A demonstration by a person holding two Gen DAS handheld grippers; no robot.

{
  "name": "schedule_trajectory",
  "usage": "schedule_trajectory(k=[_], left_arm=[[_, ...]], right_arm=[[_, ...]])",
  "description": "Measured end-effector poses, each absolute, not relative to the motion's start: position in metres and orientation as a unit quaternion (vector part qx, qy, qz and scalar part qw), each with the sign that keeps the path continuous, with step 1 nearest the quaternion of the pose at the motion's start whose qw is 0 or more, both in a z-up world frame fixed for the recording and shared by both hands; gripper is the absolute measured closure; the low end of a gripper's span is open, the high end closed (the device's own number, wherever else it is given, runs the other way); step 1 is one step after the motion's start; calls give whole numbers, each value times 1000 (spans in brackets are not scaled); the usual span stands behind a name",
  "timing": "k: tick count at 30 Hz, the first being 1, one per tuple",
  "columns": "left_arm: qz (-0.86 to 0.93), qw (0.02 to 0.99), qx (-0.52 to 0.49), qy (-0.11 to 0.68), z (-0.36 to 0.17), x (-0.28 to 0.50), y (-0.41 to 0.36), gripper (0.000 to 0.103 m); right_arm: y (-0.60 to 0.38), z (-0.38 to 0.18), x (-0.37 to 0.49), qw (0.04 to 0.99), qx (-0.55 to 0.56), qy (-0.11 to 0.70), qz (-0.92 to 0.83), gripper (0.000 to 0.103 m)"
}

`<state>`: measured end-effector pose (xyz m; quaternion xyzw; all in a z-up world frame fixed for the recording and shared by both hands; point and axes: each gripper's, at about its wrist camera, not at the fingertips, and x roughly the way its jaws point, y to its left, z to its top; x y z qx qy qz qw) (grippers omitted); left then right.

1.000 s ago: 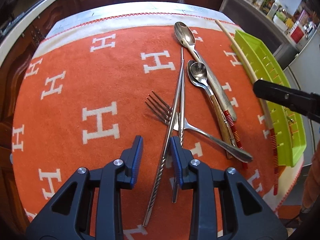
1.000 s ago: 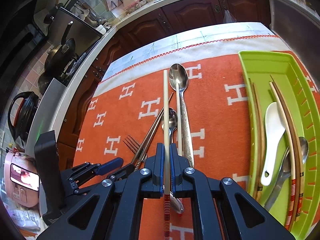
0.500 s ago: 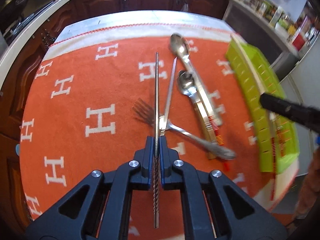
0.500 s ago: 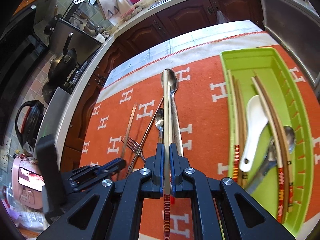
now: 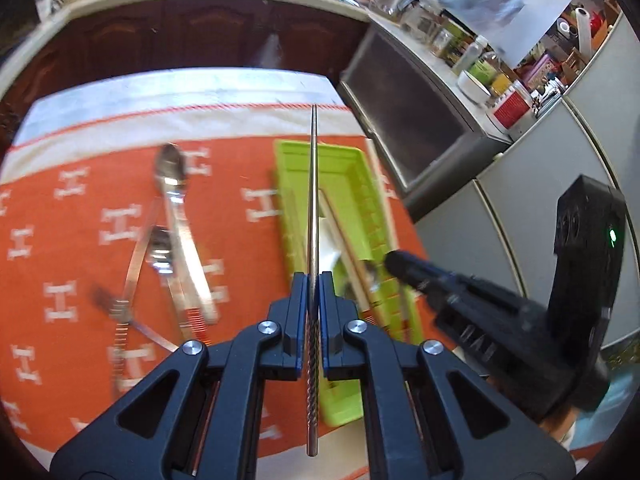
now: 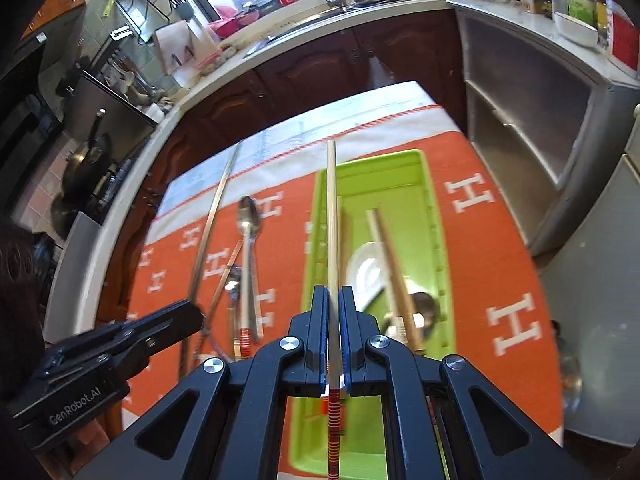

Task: Organize utensils
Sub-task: 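Lower both chopsticks into the green tray and open both tools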

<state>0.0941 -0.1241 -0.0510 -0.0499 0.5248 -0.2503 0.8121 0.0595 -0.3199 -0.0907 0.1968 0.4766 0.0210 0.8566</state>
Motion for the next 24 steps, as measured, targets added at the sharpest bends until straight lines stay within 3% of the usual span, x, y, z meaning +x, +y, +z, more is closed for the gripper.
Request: schedule_trajectory(k=[7,10,13,15,24], left_arm=[[-244,785,-46,567,-96,107,-162,100],[-239,792,-21,562,-101,103,-158,99],[-234,798,-6,555,-98,100,-149,85],[-226,808,2,544,-95,96,-138,67],[-188,842,28,506,-69,80,-80,64]], right_arm=[[-342,-123,70,838,179,515,8,96],[-345,-134,71,836,175,520,-3,84],[-348,-139,70,837,184,515,-3,80],[-345,-139,69,840,184,510,-4,80],[-307,-113,58,857,167,488,5,80]])
